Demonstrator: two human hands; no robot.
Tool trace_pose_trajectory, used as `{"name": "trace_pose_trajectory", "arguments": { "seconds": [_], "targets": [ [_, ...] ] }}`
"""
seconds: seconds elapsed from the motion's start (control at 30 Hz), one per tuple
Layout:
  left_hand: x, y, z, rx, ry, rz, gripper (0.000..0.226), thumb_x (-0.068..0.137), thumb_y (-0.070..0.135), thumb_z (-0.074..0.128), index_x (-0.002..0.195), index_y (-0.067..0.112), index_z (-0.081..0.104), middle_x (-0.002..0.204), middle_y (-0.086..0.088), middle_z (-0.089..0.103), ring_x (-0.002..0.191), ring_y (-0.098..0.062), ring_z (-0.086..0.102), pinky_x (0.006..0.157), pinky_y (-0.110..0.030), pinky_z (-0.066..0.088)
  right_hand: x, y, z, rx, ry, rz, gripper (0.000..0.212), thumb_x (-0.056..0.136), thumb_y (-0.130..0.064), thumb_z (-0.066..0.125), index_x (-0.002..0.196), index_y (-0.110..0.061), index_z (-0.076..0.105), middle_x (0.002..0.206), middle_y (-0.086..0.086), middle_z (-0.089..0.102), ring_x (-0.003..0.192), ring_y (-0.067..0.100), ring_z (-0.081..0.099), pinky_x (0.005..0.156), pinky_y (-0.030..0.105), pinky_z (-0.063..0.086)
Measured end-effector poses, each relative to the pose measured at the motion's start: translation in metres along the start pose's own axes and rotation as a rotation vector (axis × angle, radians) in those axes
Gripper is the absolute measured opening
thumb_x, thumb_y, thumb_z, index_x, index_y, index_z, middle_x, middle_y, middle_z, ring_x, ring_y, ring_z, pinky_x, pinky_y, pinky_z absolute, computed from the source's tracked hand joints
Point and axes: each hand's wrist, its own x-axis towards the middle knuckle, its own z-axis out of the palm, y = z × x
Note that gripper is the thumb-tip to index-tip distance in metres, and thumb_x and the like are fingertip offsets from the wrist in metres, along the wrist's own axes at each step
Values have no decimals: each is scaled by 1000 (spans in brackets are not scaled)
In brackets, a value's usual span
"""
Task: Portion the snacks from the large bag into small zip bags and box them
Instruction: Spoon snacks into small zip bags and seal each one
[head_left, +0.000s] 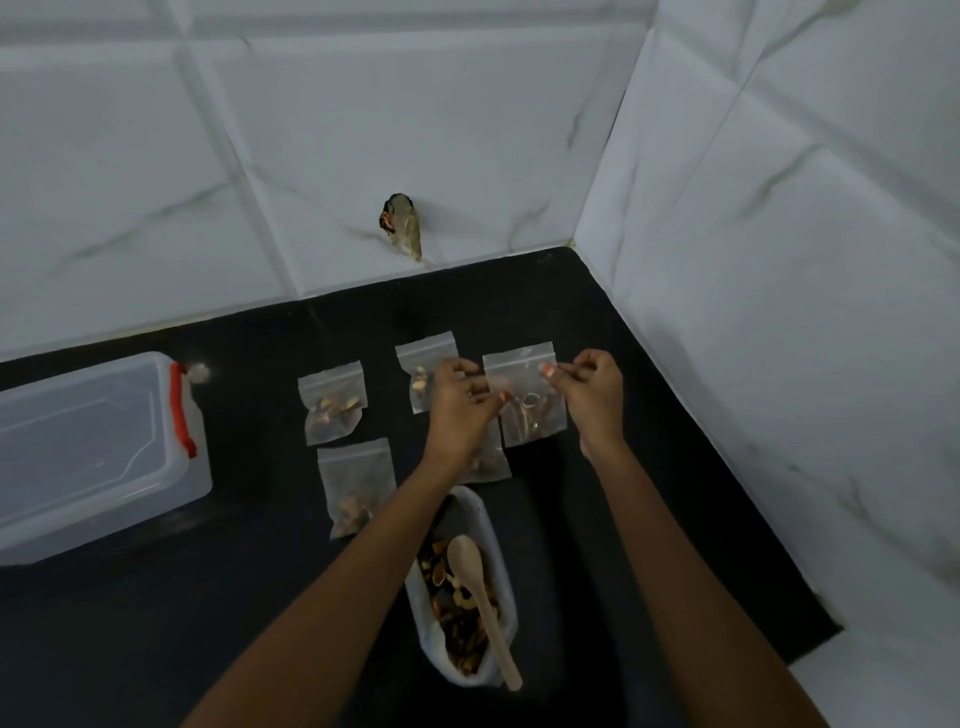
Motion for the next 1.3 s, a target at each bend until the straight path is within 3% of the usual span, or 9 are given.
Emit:
{"name": "trace_pose_trajectory", "arguments": {
  "seconds": [0.17,0.33,0.5,0.7,0.83,1.0,1.1,1.17,1.3],
  "targets": [
    [53,-12,18,151,26,-21,14,85,1,60,89,14,58,99,-7,65,96,-17,63,90,-37,52,56,9,14,-145,-20,-88,13,83,0,61,90,-10,62,90,2,63,75,3,59,61,10,50],
    [92,-22,25,219,-27,-88,31,87,-2,56,116,8,56,119,-4,57,104,-12,58,86,-26,51,95,20,28,-287,-38,-116,19,86,-1,57,104,-5,64,103,4,62,92,7,57,66,12,46],
    [118,-30,33,412,-51,-101,29,84,1,59,111,11,59,121,-5,54,112,-18,55,95,-36,49,113,33,35,-352,-80,-123,25,86,-3,59,111,-6,61,107,4,61,90,5,54,72,12,43],
    [114,-35,36,619,-34,-30,25,80,-3,63,103,6,64,129,-10,43,115,-19,49,96,-21,42,117,42,34,-464,-131,-155,29,85,-2,59,113,-7,60,116,10,59,100,12,56,82,18,45],
    [99,-23,31,624,18,-2,23,83,-1,60,104,6,62,131,-10,39,120,-20,44,92,-13,31,103,35,30,-496,-110,-215,27,85,-1,59,111,-7,59,117,9,55,100,11,55,83,18,45],
    [67,-10,15,639,29,112,22,84,-2,57,104,3,63,116,-12,54,111,-22,51,93,-20,38,65,23,24,-499,-117,-276,26,82,0,62,107,-7,61,115,8,54,107,17,55,84,18,43],
    [40,-8,1,668,40,184,22,84,-2,56,103,4,65,114,-11,59,111,-20,52,86,-8,28,31,15,26,-469,-125,-289,23,83,0,61,106,-5,62,113,10,57,103,16,56,85,21,44],
    [19,-6,-15,648,57,217,20,85,-1,55,101,7,65,114,-8,59,112,-18,52,89,-11,30,3,12,32,-441,-142,-322,23,83,1,60,105,-4,62,112,11,59,101,16,57,86,22,45],
    [-21,-1,-53,613,129,283,21,88,1,53,104,8,63,116,-8,58,111,-16,52,88,-13,34,-48,7,53,-424,-222,-376,23,84,-2,60,107,-6,63,107,6,61,92,6,54,73,6,41]
  ]
}}
